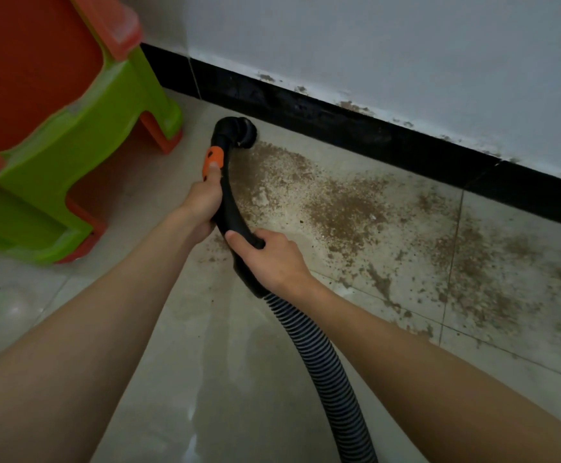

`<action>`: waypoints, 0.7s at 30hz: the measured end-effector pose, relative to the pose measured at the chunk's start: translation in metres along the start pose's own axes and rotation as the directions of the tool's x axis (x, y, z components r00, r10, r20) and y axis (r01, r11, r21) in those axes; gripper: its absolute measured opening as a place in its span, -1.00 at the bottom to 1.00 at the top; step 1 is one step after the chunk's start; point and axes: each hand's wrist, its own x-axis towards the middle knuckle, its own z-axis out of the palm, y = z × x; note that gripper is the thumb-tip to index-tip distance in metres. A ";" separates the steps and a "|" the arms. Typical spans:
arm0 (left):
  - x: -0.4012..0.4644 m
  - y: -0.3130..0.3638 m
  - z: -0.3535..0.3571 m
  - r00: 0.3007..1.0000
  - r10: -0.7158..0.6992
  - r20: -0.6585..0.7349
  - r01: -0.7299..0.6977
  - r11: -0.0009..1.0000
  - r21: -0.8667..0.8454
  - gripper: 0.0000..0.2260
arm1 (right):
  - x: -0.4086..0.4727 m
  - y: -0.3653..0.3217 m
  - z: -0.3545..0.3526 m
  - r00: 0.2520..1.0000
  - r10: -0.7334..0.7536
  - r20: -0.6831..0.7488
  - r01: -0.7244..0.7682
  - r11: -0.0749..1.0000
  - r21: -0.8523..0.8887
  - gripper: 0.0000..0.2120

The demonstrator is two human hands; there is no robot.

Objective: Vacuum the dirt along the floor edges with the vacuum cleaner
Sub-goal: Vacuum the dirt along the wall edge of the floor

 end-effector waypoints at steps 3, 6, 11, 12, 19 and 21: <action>-0.007 0.002 0.012 0.999 0.009 0.033 -0.011 0.999 0.053 -0.40 | -0.011 0.002 -0.009 0.999 0.041 -0.033 -0.040 0.999 0.014 -0.62; -0.016 -0.001 0.025 0.997 -0.015 0.075 0.008 0.996 0.087 -0.40 | -0.024 0.008 -0.017 0.996 0.066 -0.060 -0.064 0.998 0.028 -0.60; -0.029 -0.009 0.040 0.993 -0.068 0.094 0.058 0.992 0.112 -0.42 | -0.042 0.023 -0.021 0.993 0.075 -0.092 -0.074 0.997 0.013 -0.62; -0.030 -0.010 0.044 0.993 -0.066 0.094 0.056 0.992 0.110 -0.42 | -0.042 0.027 -0.026 0.993 0.061 -0.097 -0.061 0.998 -0.001 -0.62; -0.041 -0.013 0.089 0.993 -0.031 0.110 0.025 0.998 0.060 -0.44 | -0.034 0.062 -0.067 0.998 -0.003 -0.065 0.000 0.999 -0.041 -0.61; -0.041 -0.010 0.101 0.996 -0.030 0.088 0.026 0.998 0.050 -0.45 | -0.027 0.068 -0.079 0.998 -0.013 -0.055 0.008 0.996 -0.088 -0.60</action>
